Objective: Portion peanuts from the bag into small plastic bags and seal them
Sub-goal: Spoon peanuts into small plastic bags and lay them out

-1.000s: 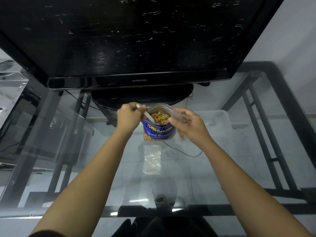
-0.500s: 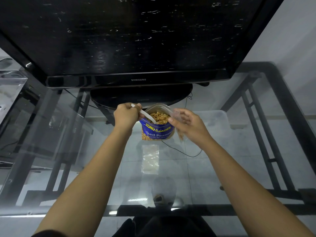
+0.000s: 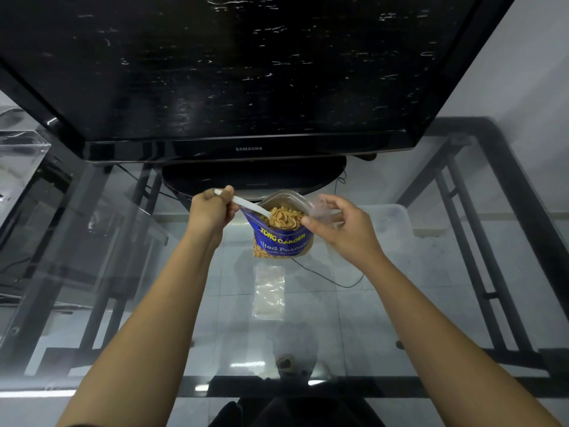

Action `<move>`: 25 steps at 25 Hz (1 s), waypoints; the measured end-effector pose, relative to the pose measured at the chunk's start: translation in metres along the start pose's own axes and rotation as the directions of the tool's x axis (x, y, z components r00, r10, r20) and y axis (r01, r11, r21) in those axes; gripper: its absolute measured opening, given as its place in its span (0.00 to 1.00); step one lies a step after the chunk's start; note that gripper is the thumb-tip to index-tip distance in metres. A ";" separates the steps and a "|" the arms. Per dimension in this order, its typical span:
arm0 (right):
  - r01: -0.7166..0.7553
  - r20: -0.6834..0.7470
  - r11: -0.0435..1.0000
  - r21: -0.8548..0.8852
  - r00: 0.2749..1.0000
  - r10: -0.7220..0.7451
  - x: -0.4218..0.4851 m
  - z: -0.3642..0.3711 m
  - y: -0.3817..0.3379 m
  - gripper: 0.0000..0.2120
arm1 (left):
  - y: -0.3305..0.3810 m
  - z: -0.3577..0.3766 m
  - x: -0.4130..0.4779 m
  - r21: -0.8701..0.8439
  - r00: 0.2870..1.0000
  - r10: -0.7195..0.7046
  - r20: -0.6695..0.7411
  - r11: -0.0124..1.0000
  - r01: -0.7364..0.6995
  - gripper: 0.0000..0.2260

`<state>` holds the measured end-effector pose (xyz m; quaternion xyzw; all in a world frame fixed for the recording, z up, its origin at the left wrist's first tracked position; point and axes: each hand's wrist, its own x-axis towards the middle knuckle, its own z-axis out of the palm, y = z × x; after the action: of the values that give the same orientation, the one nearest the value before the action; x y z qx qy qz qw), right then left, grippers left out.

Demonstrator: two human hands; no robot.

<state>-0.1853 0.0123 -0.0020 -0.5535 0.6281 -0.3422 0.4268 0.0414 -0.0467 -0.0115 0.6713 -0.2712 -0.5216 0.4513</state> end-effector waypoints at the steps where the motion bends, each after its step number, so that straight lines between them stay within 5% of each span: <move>1: 0.048 -0.020 0.995 -0.090 0.999 -0.050 0.001 -0.002 -0.003 0.28 | 0.000 -0.003 0.002 -0.007 1.000 0.007 -0.005 1.000 -0.007 0.08; 6: 0.199 0.027 0.874 -0.443 0.978 -0.209 0.014 -0.001 -0.013 0.31 | 0.001 -0.006 0.004 -0.009 0.999 0.046 0.009 0.999 -0.046 0.08; 25: 0.229 0.076 0.822 -0.521 0.972 -0.223 0.016 0.006 -0.012 0.30 | 0.018 -0.009 -0.009 -0.099 0.994 0.104 -0.030 0.989 -0.107 0.08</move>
<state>-0.1750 -0.0053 0.0039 -0.7214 0.6252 -0.2020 0.2189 0.0488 -0.0442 0.0090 0.6389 -0.2741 -0.5015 0.5149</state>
